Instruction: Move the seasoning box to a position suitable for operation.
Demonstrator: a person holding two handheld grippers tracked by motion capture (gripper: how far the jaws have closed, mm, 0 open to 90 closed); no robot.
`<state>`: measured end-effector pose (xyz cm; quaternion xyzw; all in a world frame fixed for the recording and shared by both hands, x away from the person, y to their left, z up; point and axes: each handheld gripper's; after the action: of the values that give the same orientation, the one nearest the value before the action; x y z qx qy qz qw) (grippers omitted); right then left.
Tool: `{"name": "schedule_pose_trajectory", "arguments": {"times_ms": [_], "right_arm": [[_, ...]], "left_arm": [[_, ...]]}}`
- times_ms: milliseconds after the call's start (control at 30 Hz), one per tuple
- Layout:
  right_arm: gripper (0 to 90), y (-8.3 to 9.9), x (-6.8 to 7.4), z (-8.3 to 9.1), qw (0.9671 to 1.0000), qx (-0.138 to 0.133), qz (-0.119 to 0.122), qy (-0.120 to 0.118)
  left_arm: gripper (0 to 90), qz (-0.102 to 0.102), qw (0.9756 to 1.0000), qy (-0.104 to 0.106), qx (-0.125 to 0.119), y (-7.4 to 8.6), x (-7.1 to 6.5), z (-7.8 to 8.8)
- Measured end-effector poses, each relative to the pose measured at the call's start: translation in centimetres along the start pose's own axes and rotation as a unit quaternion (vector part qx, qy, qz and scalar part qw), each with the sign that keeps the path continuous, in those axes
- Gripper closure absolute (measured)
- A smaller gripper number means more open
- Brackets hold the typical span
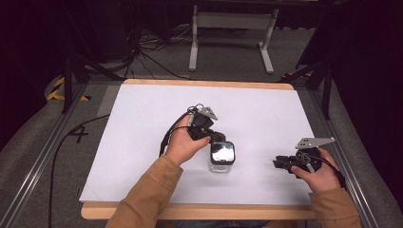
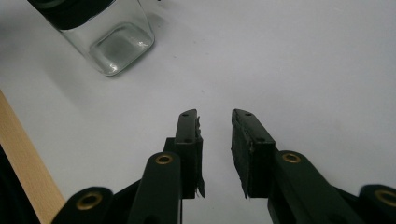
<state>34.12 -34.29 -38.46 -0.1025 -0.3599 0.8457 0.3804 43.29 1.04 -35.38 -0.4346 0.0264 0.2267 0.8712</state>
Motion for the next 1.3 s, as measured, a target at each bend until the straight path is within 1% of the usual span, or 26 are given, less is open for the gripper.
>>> {"name": "schedule_pose_trajectory", "arguments": {"times_ms": [33, 100, 167, 200, 233, 300, 400, 467, 500, 533, 600, 700, 767, 900, 1000, 1033, 1133, 1200, 1233, 1267, 1300], "right_arm": [[73.1, 0.0, 0.0, 0.0, 1.0000, -0.001, 0.000, 0.000], [73.0, 0.1, 0.1, 0.0, 1.0000, -0.002, -0.001, 0.000], [73.0, 0.1, 0.2, 0.0, 1.0000, -0.001, 0.002, 0.000], [73.0, 0.1, 0.4, -0.1, 1.0000, -0.003, 0.001, -0.002], [72.9, 0.1, 0.4, -0.1, 1.0000, -0.002, 0.004, -0.002], [72.9, 0.0, 0.5, -0.3, 1.0000, 0.000, 0.004, -0.004], [72.7, 0.0, 0.6, -0.5, 1.0000, 0.004, 0.007, -0.005], [72.0, 0.0, 0.7, -0.6, 0.9999, 0.002, 0.006, -0.008], [71.6, 0.0, 0.7, -0.6, 0.9999, 0.001, 0.007, -0.009], [71.6, 0.0, 0.8, -0.6, 0.9999, 0.001, 0.009, -0.009], [71.6, -0.1, 0.8, -0.7, 0.9999, 0.001, 0.011, -0.011], [71.4, -0.2, 1.0, -0.8, 0.9999, 0.002, 0.012, -0.011], [71.1, -0.2, 1.1, -0.9, 0.9998, 0.003, 0.014, -0.013], [70.8, -0.5, 1.5, -1.1, 0.9996, 0.003, 0.024, -0.017], [71.2, -0.7, 1.9, -1.3, 0.9995, 0.001, 0.025, -0.020], [71.4, -0.7, 2.0, -1.4, 0.9994, -0.001, 0.030, -0.019], [72.9, -1.0, 2.5, -1.6, 0.9990, -0.002, 0.038, -0.022], [74.9, -1.4, 3.0, -1.9, 0.9984, -0.009, 0.048, -0.027], [75.7, -1.5, 3.4, -2.0, 0.9982, -0.015, 0.048, -0.033], [75.7, -1.5, 3.4, -2.0, 0.9982, -0.015, 0.048, -0.033], [77.8, -2.0, 4.2, -2.3, 0.9970, -0.026, 0.058, -0.043]], "left_arm": [[86.6, 0.000, 1.0000, 0.000, 0.000, 0.0, 0.0, 0.0], [86.8, 0.003, 0.9999, -0.003, -0.015, 0.0, 0.2, -0.2], [87.6, 0.008, 0.9996, -0.014, -0.025, 0.1, 0.5, -0.2], [87.9, 0.010, 0.9993, -0.016, -0.032, 0.2, 0.5, -0.3], [87.9, 0.013, 0.9992, -0.020, -0.032, 0.2, 0.6, -0.4], [88.1, 0.010, 0.9989, -0.024, -0.040, 0.3, 0.8, -0.7], [88.0, 0.016, 0.9990, -0.027, -0.031, 0.5, 1.1, -0.9], [87.4, 0.019, 0.9992, -0.018, -0.032, 0.7, 1.3, -1.2], [87.1, 0.021, 0.9992, -0.018, -0.029, 0.7, 1.3, -1.2], [86.9, 0.022, 0.9991, -0.018, -0.033, 0.7, 1.3, -1.4], [86.9, 0.019, 0.9992, -0.019, -0.029, 0.7, 1.4, -1.3], [87.5, 0.016, 0.9990, -0.022, -0.034, 0.8, 1.4, -1.4], [88.0, 0.018, 0.9990, -0.021, -0.036, 0.9, 1.4, -1.4], [89.3, 0.019, 0.9990, -0.019, -0.037, 0.9, 1.4, -1.4], [89.5, 0.021, 0.9990, -0.021, -0.033, 0.8, 1.4, -1.4], [89.5, 0.021, 0.9992, -0.020, -0.029, 0.8, 1.4, -1.4], [89.5, 0.028, 0.9988, -0.018, -0.035, 0.8, 1.4, -1.4], [89.5, 0.029, 0.9988, -0.018, -0.035, 0.8, 1.5, -1.4], [89.5, 0.033, 0.9988, -0.017, -0.033, 0.8, 1.4, -1.4], [89.5, 0.033, 0.9988, -0.017, -0.033, 0.8, 1.4, -1.4], [89.5, 0.032, 0.9987, -0.017, -0.037, 0.8, 1.5, -1.5]]}}
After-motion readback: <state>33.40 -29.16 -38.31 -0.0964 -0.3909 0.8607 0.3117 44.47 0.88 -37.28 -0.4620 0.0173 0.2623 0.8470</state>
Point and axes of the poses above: each handheld gripper's, and its own axes: z roughly backward along the jaws, y roughly out of its underside, x roughly to its left, and after that the axes turned 2 degrees about z, right-handed
